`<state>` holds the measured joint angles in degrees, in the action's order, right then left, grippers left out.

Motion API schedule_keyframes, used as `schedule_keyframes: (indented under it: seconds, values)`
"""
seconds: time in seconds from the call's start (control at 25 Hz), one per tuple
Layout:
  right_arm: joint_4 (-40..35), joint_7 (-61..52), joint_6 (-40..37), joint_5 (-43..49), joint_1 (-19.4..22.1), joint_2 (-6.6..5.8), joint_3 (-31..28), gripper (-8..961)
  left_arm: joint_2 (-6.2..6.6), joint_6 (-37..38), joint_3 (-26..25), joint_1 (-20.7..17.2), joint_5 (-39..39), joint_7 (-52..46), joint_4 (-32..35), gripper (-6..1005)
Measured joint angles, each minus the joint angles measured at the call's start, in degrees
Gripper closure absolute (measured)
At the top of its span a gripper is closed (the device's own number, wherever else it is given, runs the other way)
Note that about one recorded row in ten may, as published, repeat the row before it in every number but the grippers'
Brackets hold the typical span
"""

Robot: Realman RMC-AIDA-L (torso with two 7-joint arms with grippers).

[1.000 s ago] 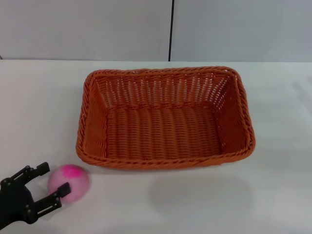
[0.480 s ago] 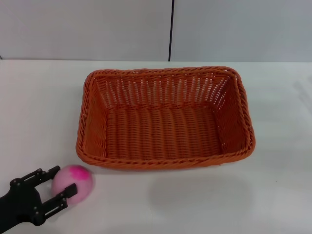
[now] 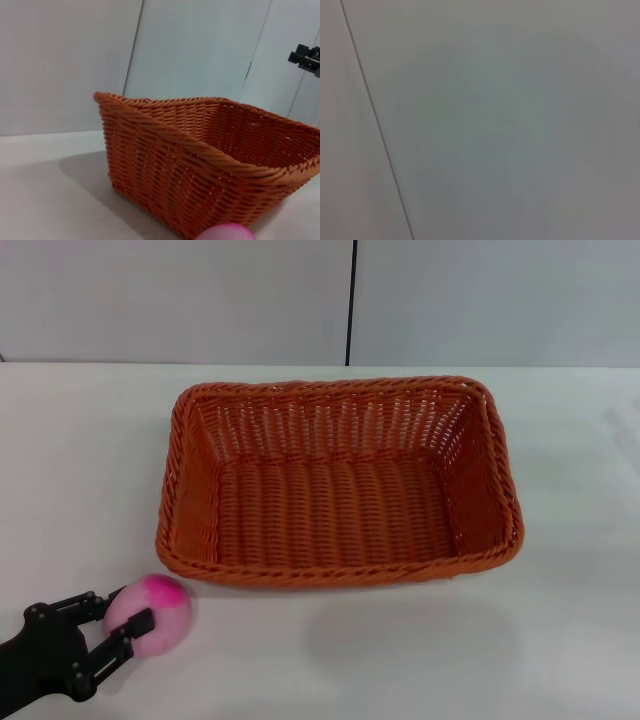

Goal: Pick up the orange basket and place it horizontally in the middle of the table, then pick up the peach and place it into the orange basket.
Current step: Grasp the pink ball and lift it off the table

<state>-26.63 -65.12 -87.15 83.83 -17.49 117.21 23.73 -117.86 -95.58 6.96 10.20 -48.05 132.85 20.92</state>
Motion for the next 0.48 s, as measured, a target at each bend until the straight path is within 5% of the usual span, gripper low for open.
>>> schedule_keyframes:
  seconds: [0.48]
  values:
    - [1.2, 1.0, 0.1, 0.0, -0.3, -0.12, 0.0, 426, 0.79, -3.0, -2.4, -0.1, -0.6, -0.7, 0.3, 701]
